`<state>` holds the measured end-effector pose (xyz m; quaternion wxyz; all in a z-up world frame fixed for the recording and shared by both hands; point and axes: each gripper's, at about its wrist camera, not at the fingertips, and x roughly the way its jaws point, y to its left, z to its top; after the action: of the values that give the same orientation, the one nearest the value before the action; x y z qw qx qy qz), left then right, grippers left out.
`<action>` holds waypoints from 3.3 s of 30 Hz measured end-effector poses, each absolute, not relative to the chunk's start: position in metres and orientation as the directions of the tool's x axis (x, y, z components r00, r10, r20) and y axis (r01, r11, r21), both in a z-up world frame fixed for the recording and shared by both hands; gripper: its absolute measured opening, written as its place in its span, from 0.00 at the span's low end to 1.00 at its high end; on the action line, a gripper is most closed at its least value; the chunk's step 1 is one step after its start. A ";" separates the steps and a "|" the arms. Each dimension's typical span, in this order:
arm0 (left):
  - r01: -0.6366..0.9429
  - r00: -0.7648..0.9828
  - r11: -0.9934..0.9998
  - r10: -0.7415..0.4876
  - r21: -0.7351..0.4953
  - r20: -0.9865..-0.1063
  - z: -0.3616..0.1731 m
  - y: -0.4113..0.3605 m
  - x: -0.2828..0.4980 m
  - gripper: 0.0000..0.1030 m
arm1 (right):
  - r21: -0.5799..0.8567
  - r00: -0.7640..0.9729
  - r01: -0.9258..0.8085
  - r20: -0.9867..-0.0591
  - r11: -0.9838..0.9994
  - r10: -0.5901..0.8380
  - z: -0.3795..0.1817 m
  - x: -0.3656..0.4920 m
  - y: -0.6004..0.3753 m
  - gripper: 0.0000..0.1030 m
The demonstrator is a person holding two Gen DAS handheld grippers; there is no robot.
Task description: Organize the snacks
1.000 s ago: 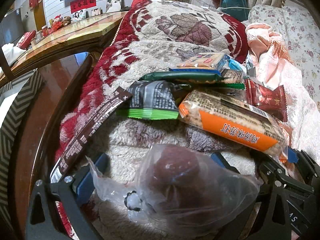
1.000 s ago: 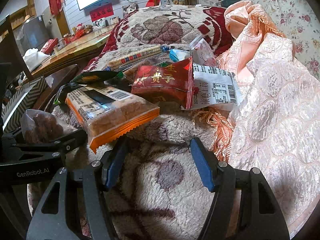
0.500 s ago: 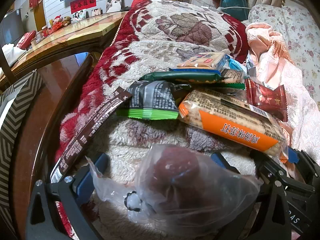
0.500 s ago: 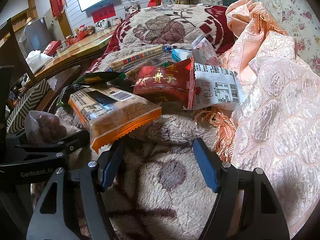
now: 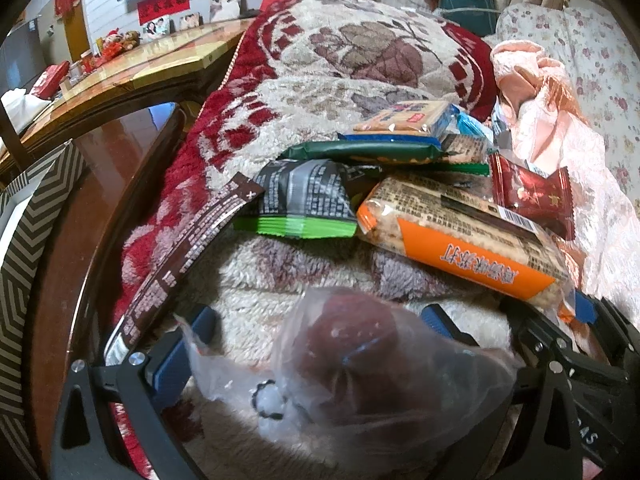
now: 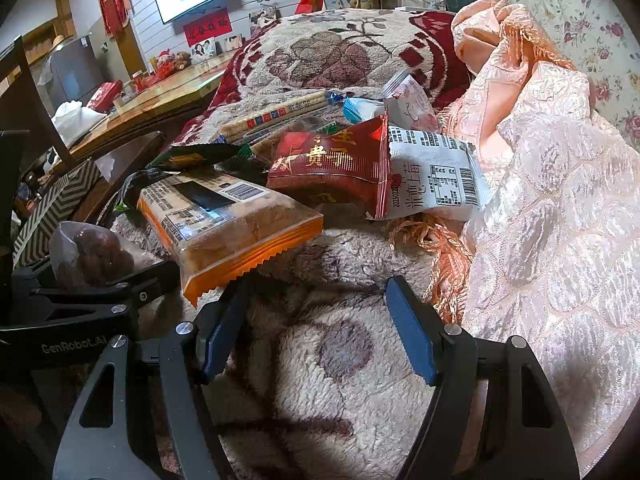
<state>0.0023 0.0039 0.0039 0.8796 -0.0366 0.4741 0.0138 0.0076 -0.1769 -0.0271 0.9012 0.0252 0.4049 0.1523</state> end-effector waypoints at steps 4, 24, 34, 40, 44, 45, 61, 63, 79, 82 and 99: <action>-0.006 0.519 0.995 -0.078 -0.095 -0.851 0.017 0.011 -0.007 0.97 | 0.156 0.624 -0.255 -0.728 0.954 0.285 -0.025 0.008 -0.176 0.70; 0.370 0.528 0.904 -0.393 -0.212 -0.752 0.082 0.069 -0.034 0.97 | 0.269 0.543 -0.306 -0.739 0.913 0.399 0.008 -0.016 -0.178 0.70; 0.431 0.417 0.893 -0.324 -0.128 -0.849 0.051 0.075 0.004 0.94 | 0.300 0.524 -0.408 -0.696 0.862 0.490 0.024 -0.023 -0.166 0.70; 0.427 0.348 0.888 -0.335 -0.170 -0.876 0.031 0.086 0.023 0.84 | 0.287 0.510 -0.463 -0.688 0.839 0.517 0.032 -0.026 -0.155 0.69; 0.411 0.324 0.892 -0.336 -0.188 -0.885 0.020 0.088 0.029 0.74 | 0.289 0.492 -0.476 -0.695 0.831 0.524 0.030 -0.025 -0.151 0.69; 0.407 0.324 0.894 -0.333 -0.187 -0.886 0.019 0.087 0.030 0.71 | 0.290 0.489 -0.475 -0.698 0.830 0.524 0.029 -0.025 -0.150 0.69; 0.359 0.319 0.915 -0.307 -0.185 -0.897 0.030 0.086 -0.003 0.14 | 0.311 0.471 -0.476 -0.700 0.823 0.537 0.032 -0.023 -0.146 0.69; 0.360 0.324 0.917 -0.295 -0.171 -0.899 0.033 0.083 -0.010 0.13 | 0.316 0.475 -0.474 -0.695 0.822 0.541 0.034 -0.024 -0.147 0.69; 0.272 0.341 0.955 -0.209 -0.116 -0.917 0.034 0.084 -0.022 0.67 | 0.358 0.455 -0.461 -0.690 0.812 0.563 0.041 -0.026 -0.143 0.70; 0.246 0.343 0.959 -0.225 -0.144 -0.912 0.031 0.090 -0.013 0.68 | 0.350 0.444 -0.462 -0.704 0.815 0.554 0.038 -0.026 -0.141 0.70; 0.234 0.346 0.962 -0.217 -0.140 -0.913 0.039 0.098 -0.033 0.08 | 0.335 0.432 -0.510 -0.697 0.792 0.572 0.055 -0.026 -0.126 0.69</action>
<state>-0.0329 0.0978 0.0387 0.8202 0.0077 0.5552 -0.1377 -0.0263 -0.1258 0.0545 0.8455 0.0368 0.4259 0.3200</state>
